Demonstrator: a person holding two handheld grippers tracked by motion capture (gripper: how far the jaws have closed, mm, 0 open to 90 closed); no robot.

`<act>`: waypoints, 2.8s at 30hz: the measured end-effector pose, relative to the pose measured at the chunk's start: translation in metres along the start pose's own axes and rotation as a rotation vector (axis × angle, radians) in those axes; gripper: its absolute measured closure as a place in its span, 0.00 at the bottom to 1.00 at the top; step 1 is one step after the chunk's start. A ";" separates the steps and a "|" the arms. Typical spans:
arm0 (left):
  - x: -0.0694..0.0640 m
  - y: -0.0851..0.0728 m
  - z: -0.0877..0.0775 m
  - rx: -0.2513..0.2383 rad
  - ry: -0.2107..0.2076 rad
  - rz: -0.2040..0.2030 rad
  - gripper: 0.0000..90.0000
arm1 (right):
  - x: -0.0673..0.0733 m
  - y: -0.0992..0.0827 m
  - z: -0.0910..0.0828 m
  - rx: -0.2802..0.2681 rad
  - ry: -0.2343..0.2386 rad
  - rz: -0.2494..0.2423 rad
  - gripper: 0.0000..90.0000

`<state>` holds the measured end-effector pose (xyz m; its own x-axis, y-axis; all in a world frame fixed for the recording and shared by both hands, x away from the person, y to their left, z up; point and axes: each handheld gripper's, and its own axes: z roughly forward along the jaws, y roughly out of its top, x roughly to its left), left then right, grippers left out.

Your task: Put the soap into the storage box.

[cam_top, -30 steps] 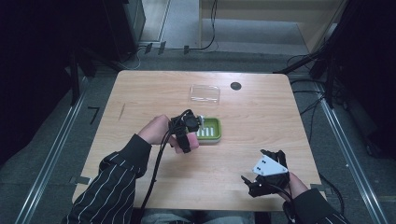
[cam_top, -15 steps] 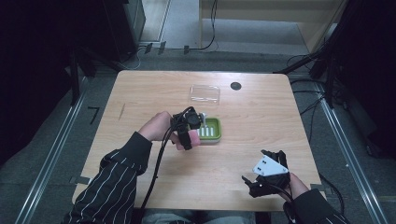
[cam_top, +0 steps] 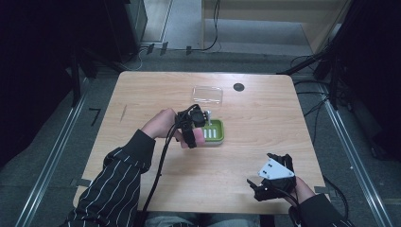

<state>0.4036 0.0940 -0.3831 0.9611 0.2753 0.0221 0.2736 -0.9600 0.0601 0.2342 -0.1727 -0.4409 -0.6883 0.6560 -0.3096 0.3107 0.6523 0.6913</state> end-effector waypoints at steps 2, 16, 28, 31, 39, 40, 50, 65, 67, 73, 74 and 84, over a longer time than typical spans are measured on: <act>0.001 0.001 0.000 0.005 0.002 0.011 0.43 | 0.000 -0.001 0.000 -0.001 -0.001 -0.002 0.00; 0.008 0.011 -0.004 -0.012 0.012 0.052 0.43 | -0.001 -0.004 -0.003 0.008 -0.011 0.008 0.00; 0.017 0.015 -0.004 -0.020 0.023 0.068 0.43 | -0.001 -0.008 -0.006 0.016 -0.027 0.015 0.00; 0.020 0.016 -0.004 -0.008 0.031 0.069 0.43 | -0.001 -0.008 -0.007 0.015 -0.029 0.014 0.00; 0.025 0.018 0.000 -0.011 0.031 0.077 0.43 | -0.002 -0.010 -0.008 0.016 -0.036 0.022 0.00; 0.026 0.018 0.001 -0.011 0.033 0.079 0.43 | -0.002 -0.010 -0.008 0.017 -0.036 0.024 0.00; 0.028 0.024 0.005 -0.003 0.042 0.093 0.43 | -0.001 -0.012 -0.011 0.017 -0.044 0.031 0.00; 0.030 0.035 0.011 0.002 0.053 0.126 0.43 | -0.001 -0.013 -0.013 0.020 -0.052 0.037 0.00; 0.030 0.036 0.012 -0.001 0.047 0.132 0.43 | -0.001 -0.013 -0.013 0.019 -0.052 0.035 0.00; 0.030 0.039 0.014 -0.005 0.045 0.145 0.43 | -0.001 -0.014 -0.013 0.020 -0.049 0.033 0.00; 0.031 0.040 0.014 0.000 0.046 0.148 0.43 | -0.001 -0.014 -0.013 0.020 -0.049 0.034 0.00; 0.037 0.040 0.017 -0.013 0.059 0.147 0.43 | -0.001 -0.014 -0.013 0.025 -0.048 0.033 0.00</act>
<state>0.4504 0.0649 -0.3965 0.9868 0.1351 0.0898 0.1296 -0.9895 0.0645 0.2214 -0.1875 -0.4420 -0.6453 0.6942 -0.3188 0.3490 0.6392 0.6853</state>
